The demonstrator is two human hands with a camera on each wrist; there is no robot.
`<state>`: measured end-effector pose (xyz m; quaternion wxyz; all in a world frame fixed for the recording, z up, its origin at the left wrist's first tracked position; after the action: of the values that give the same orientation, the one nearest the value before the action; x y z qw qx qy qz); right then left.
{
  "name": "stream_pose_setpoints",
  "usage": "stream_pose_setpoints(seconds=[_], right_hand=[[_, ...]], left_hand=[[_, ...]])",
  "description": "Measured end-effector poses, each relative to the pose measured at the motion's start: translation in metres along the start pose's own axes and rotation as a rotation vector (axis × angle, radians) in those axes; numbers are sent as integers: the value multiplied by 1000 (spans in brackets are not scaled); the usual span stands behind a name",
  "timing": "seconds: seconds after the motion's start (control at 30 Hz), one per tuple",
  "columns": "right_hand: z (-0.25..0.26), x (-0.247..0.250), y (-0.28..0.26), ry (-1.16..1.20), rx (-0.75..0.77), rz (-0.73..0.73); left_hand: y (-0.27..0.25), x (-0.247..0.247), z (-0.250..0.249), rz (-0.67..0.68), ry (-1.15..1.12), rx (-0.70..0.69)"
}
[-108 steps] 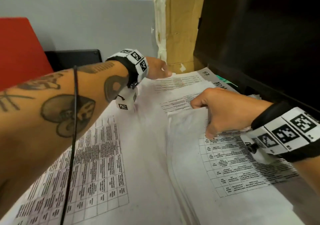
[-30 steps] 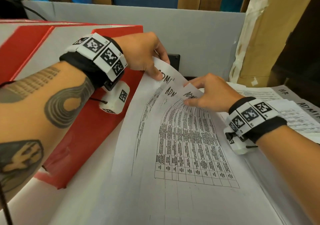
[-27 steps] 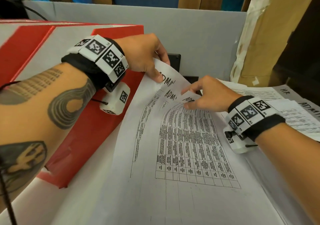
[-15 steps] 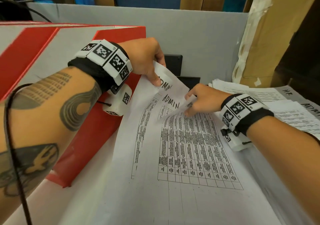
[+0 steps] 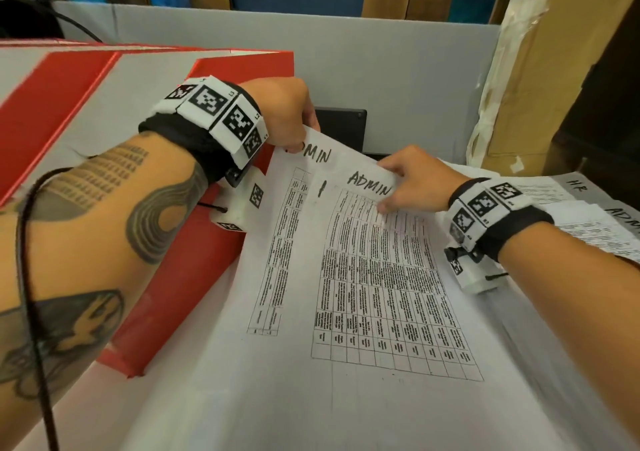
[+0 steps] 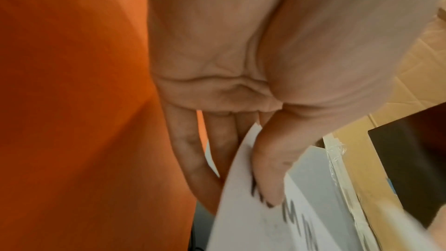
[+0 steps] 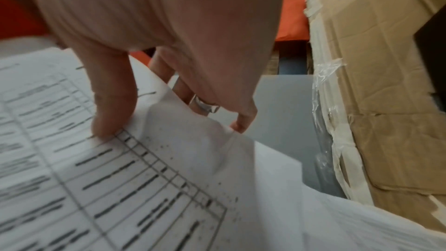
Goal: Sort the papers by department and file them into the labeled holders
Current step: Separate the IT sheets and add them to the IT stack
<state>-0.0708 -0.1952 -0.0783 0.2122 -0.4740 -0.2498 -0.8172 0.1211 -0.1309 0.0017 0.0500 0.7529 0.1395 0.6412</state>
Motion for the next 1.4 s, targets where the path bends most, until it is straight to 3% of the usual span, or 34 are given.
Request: stream_pose_setpoints(seconds=[0.1,0.23,0.33,0.53,0.7,0.8,0.93,1.03,1.07,1.13,1.23,1.3,1.4], right_hand=[[-1,17,-4,49,11,-113],[18,24,-15,55,162,-276],[32,18,-24,95,229,-254],[29,14,-25,97,167,-191],[15,30,-30,201,110,-296],[3,46,-34,328,94,-341],[-7,71,-37,150,167,-347],[-28,82,-49,154,259,-302],[-33,83,-56,135,296,-278],[-44,83,-65,131,347,-257],[-52,80,-67,321,271,-218],[-49,73,-67,443,288,-123],[-47,67,-65,486,312,-28]], left_hand=[[-6,8,-3,-21,-39,16],[-13,13,-12,-26,-116,1],[-18,11,-16,-5,-189,-10],[-20,6,-23,15,-262,-64],[-19,10,-25,-20,-299,-99],[-20,3,-39,104,-373,-179],[-37,-8,-79,433,-826,-217],[-35,-10,-81,432,-946,-103],[-30,-18,-74,394,-850,-71],[-17,-44,-54,371,-377,-115],[-12,-90,-25,508,349,-137],[-13,-108,-14,529,453,-105],[-10,-115,-11,455,398,-97]])
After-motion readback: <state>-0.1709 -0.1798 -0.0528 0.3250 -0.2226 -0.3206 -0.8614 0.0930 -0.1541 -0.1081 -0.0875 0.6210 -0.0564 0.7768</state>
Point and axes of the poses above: each hand's wrist, its own y-axis towards the middle knuckle, its own x-axis out of the back of the hand, z = x × y, the point moved 6 cm from there along y, towards the middle knuckle, and after that the axes turned 8 degrees about -z, right-handed, at the moved point
